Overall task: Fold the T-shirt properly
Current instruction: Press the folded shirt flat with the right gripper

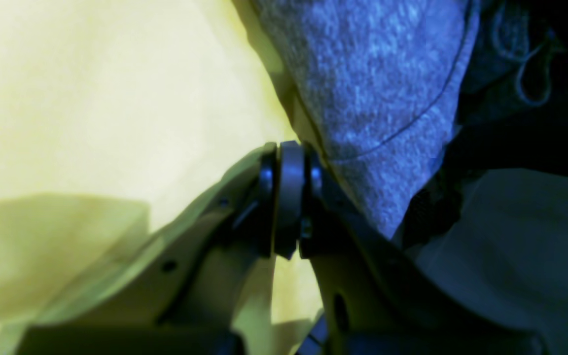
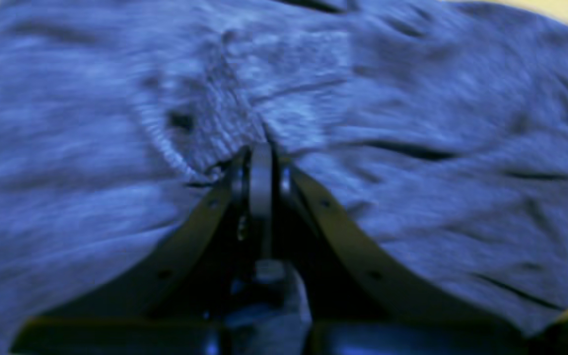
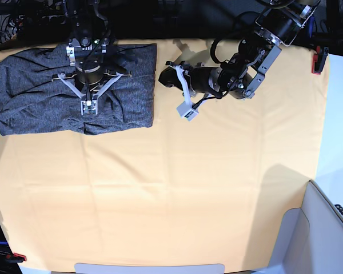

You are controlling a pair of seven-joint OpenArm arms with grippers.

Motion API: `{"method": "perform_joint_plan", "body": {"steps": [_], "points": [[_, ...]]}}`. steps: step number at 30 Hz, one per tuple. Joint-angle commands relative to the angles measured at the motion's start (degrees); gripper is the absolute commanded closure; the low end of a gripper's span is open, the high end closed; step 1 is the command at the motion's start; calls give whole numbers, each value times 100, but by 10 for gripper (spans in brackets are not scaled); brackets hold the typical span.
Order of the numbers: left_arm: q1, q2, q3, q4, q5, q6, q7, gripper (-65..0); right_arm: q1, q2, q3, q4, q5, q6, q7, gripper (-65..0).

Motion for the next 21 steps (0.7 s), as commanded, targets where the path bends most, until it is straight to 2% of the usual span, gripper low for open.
{"method": "perform_joint_plan", "body": {"steps": [1, 7, 10, 16, 21], "points": [[-40, -10, -12, 94, -9, -22, 12, -5, 99, 4, 112, 87, -70, -5, 47, 0], [-31, -10, -12, 94, -9, -22, 12, -5, 336, 4, 842, 87, -97, -31, 29, 0], [-31, -10, -12, 94, -9, -22, 12, -5, 459, -40, 1176, 87, -492, -40, 38, 0], [83, -10, -21, 94, -9, -22, -93, -5, 521, -392, 1282, 140, -1486, -31, 47, 0], [101, -10, -12, 94, -9, -22, -181, -5, 169, -638, 1009, 149, -1530, 4, 372, 0]]}}
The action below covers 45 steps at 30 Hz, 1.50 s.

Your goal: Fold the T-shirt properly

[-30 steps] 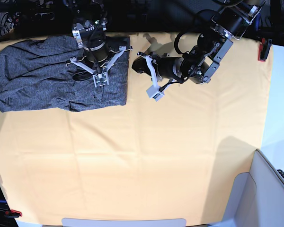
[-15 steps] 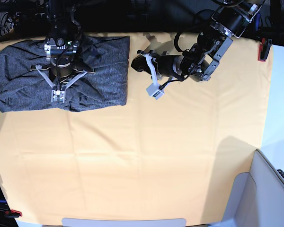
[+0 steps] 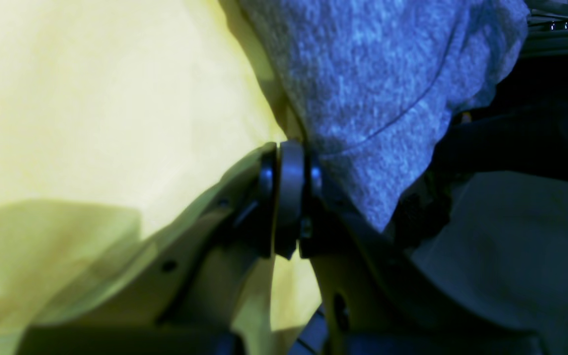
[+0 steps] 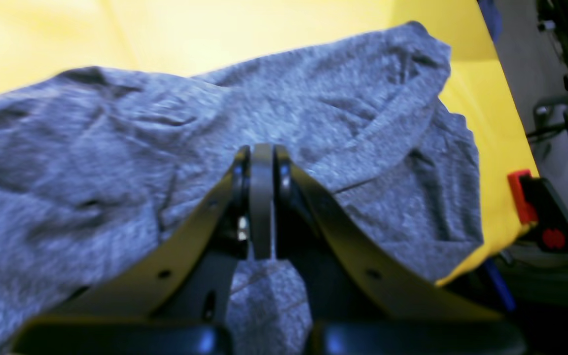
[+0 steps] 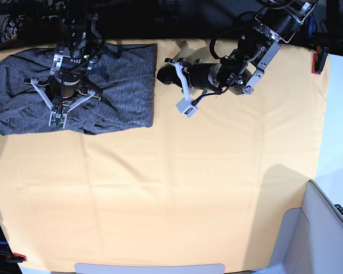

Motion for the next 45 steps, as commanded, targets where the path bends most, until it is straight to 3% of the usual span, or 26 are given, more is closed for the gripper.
{"method": "perform_joint_plan", "body": {"steps": [1, 10, 16, 20, 22, 25, 30, 36, 45], "points": [[-61, -12, -8, 72, 28, -2, 20, -5, -92, 11, -181, 112, -28, -1, 134, 0], [-61, -126, -8, 37, 28, -2, 11, -5, -505, 47, -1315, 129, -55, -1, 644, 0], [-88, -126, -8, 28, 28, -2, 11, -5, -250, 47, -1438, 94, -28, 43, 609, 0], [-96, -126, -8, 20, 37, -2, 11, -5, -83, 29, -1376, -143, -55, 773, 600, 0], [-96, -126, -8, 20, 37, -2, 11, -5, 58, 38, -1376, -380, -63, 975, 389, 0], [-96, -126, -8, 20, 37, -2, 11, -5, 260, 38, -1403, -521, -37, 1028, 64, 0], [-88, -126, -8, 20, 37, -2, 11, -5, 445, 47, -1376, -556, -72, 1028, 2, 0], [-88, -126, -8, 20, 37, -2, 11, -5, 700, 205, -884, -899, -134, 993, 2, 0], [-70, -126, -8, 20, 37, -2, 2, -5, 1236, 196, -559, -1646, -1347, 993, 108, 0]]}}
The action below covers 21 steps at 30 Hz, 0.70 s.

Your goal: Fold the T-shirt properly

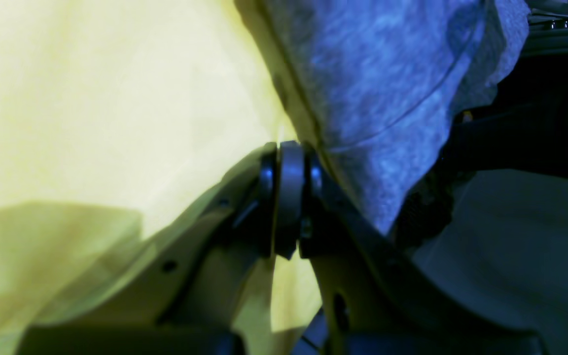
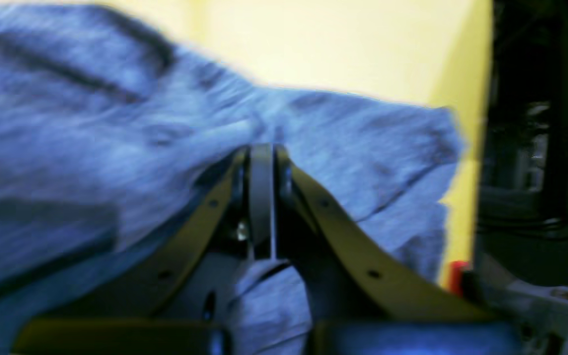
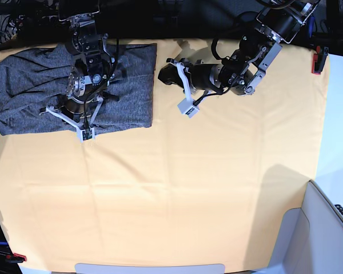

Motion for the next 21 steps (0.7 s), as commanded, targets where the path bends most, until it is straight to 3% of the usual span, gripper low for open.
{"method": "perform_joint_plan", "body": {"steps": [1, 8, 14, 21], "points": [[-48, -32, -12, 50, 47, 22, 22, -5, 126, -1, 3, 218, -154, -39, 189, 0], [-48, -32, -12, 50, 47, 22, 22, -5, 91, -1, 73, 1045, -162, -48, 558, 0], [-48, -41, -12, 50, 47, 22, 22, -7, -24, 43, 1330, 1722, 75, 128, 585, -3], [-39, -41, -12, 50, 47, 22, 22, -8, 152, 333, 3933, 1695, 1877, 2247, 461, -176]]}}
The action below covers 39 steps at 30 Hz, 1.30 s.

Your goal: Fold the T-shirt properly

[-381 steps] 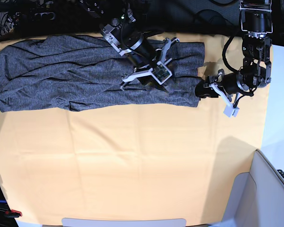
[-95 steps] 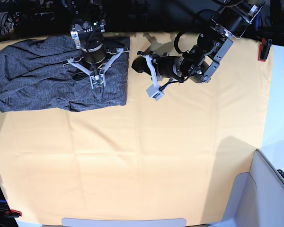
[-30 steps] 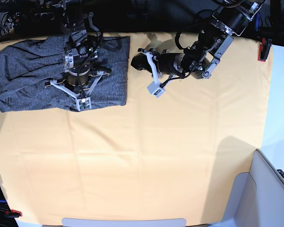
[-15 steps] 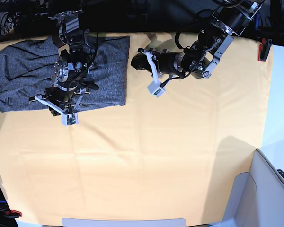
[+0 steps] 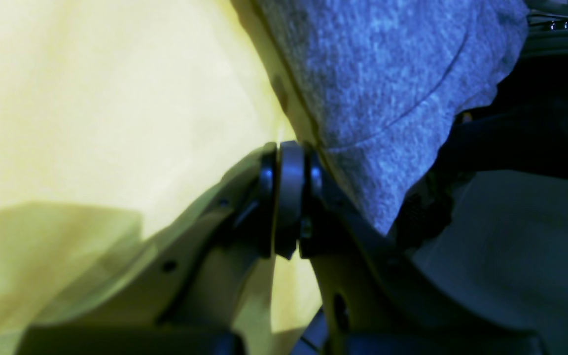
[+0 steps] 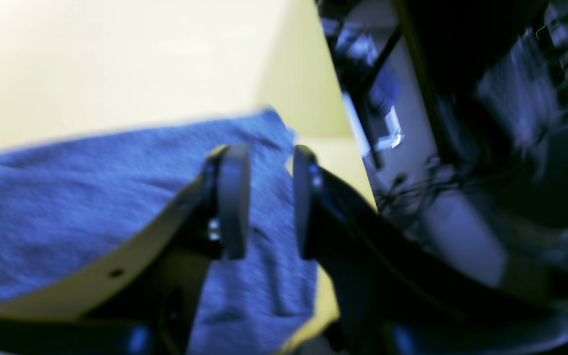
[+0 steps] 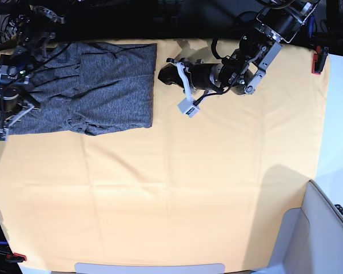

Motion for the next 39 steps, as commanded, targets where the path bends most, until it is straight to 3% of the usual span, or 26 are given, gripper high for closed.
{"method": "perform_joint_plan", "body": {"steps": [1, 4, 7, 11, 15, 17, 21, 26, 31, 39], "points": [[-52, -41, -12, 41, 61, 20, 37, -13, 111, 207, 267, 5, 290, 237, -49, -179], [-52, -41, -12, -38, 61, 20, 37, -54, 251, 717, 732, -285, 1099, 624, -585, -181], [-52, -41, -12, -108, 61, 20, 37, -111, 278, 1324, 1058, -926, 2013, 668, -928, -183], [18, -41, -12, -108, 61, 20, 37, -157, 383, 2177, 1242, -2526, 3217, 677, -910, -204], [27, -41, -12, -108, 61, 20, 37, -163, 656, 2853, 1207, -4320, 4246, 686, -805, -307], [27, -41, -12, -108, 61, 20, 37, -163, 735, 3082, 1172, -4979, 4571, 686, -585, -345], [27, -41, -12, -108, 61, 20, 37, -163, 1060, 3442, 627, -5682, 4975, 694, -418, -349], [36, -41, -12, -108, 61, 20, 37, -163, 1394, 3574, 231, -6271, 5512, 712, -444, -351], [141, -41, -21, -99, 61, 20, -15, -163, 1702, 3451, 223, -6825, 5556, 1248, -805, -352], [150, -111, -21, -99, 61, 20, -147, -162, 1675, 3196, -111, -6825, 5547, 1283, -787, -352]]}}
